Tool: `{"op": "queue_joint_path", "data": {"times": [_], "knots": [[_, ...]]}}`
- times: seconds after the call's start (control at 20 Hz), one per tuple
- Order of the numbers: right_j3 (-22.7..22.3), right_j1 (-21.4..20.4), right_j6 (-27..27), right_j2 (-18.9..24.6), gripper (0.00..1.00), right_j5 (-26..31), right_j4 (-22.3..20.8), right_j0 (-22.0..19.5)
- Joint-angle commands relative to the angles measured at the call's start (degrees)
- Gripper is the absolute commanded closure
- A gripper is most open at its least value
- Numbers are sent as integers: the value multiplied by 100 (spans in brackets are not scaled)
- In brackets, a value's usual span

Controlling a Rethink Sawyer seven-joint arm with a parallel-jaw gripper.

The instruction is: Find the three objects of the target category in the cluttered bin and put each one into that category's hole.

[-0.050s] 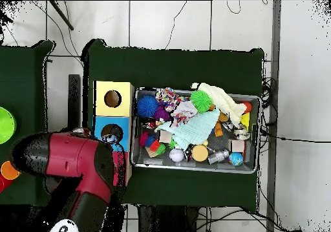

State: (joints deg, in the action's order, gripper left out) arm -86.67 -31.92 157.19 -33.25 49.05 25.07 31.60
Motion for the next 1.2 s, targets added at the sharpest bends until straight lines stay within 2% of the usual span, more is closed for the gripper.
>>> {"op": "queue_joint_path", "data": {"times": [0.05, 0.55, 0.75, 1.2], "knots": [[164, 308, 1609, 357, 100, 104, 257, -33], [183, 470, 1796, 210, 100, 1, 307, 153], [49, 475, 1764, 191, 100, -233, 359, 213], [-25, 533, 1730, 109, 100, -339, 398, 277]]}}
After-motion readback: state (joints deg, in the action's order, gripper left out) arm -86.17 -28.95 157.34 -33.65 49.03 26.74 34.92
